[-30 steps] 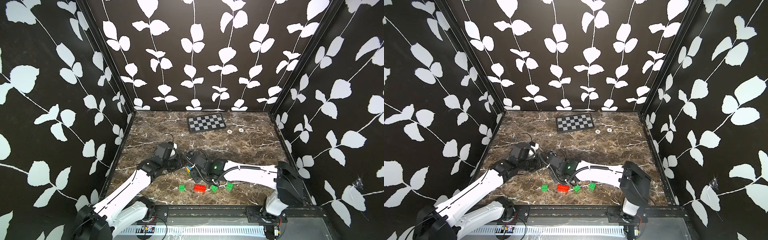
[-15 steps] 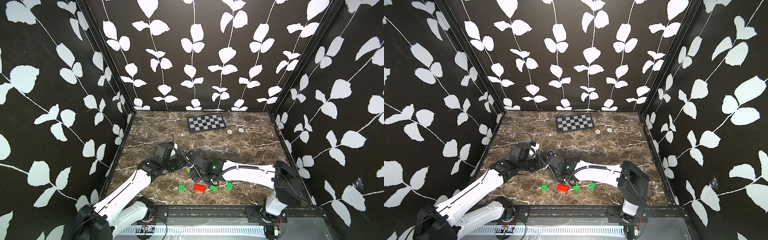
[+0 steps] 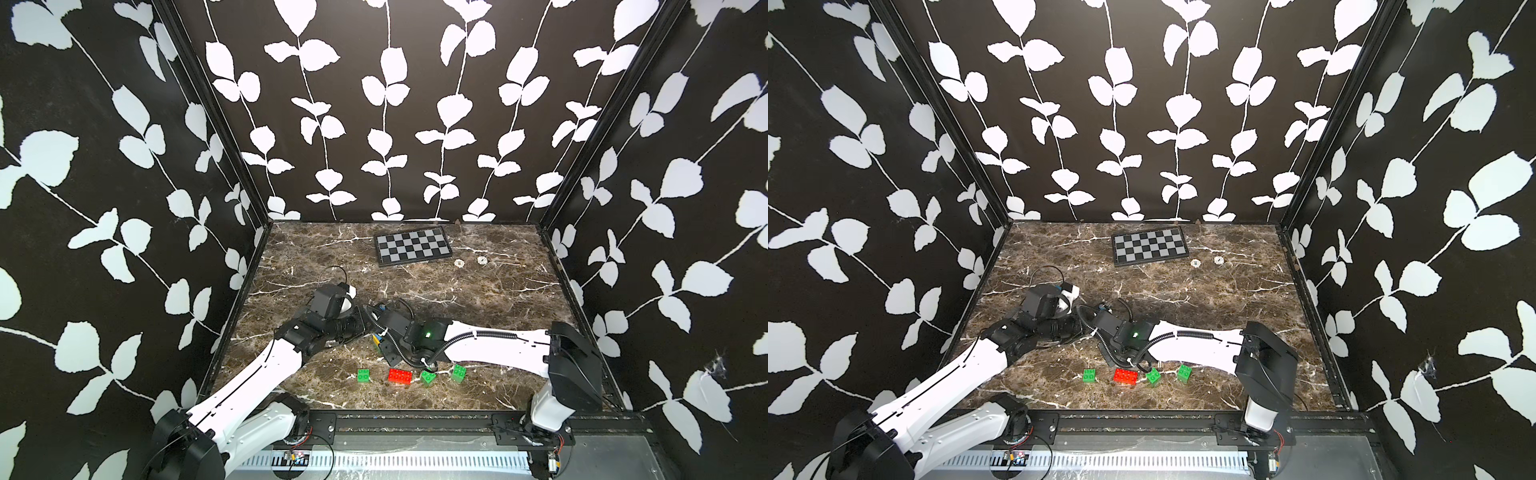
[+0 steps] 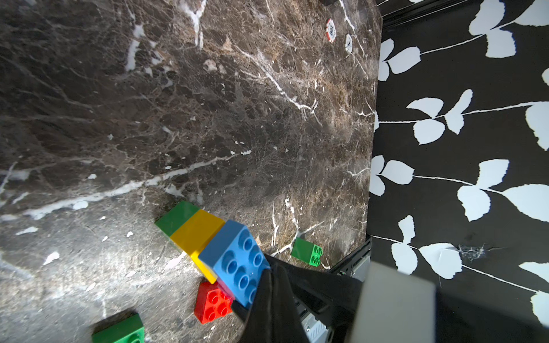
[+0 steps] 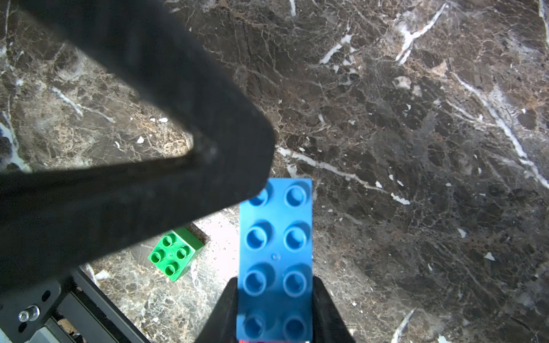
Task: Assemble the letter r with lego
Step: Assemble the lego brick with the lego brick.
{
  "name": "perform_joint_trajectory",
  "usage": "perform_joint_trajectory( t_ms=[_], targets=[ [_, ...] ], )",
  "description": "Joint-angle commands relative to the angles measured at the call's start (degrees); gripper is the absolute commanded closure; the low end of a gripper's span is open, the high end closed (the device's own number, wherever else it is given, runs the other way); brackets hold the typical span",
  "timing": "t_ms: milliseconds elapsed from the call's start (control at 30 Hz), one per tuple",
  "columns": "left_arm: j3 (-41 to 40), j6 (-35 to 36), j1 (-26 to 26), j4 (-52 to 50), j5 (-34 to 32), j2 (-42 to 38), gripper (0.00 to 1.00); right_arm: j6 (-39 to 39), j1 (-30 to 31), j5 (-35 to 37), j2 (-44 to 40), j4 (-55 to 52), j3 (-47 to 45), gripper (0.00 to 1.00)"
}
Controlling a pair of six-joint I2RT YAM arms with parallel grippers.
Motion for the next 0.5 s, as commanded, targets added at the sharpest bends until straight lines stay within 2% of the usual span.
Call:
perform_joint_trajectory(
  t_ms=[0,467],
  targets=[
    [-1.3,-0.7,0.0,1.8,1.0,-0.6,1.0,0.8,0.6,0.2,0.6,0.1,1.1,1.0],
    [-2.8,-1.4,0.0,2.7,1.1,-1.3,1.0,-0.2,1.1,0.8,0.4,1.0,0.9,1.0]
  ],
)
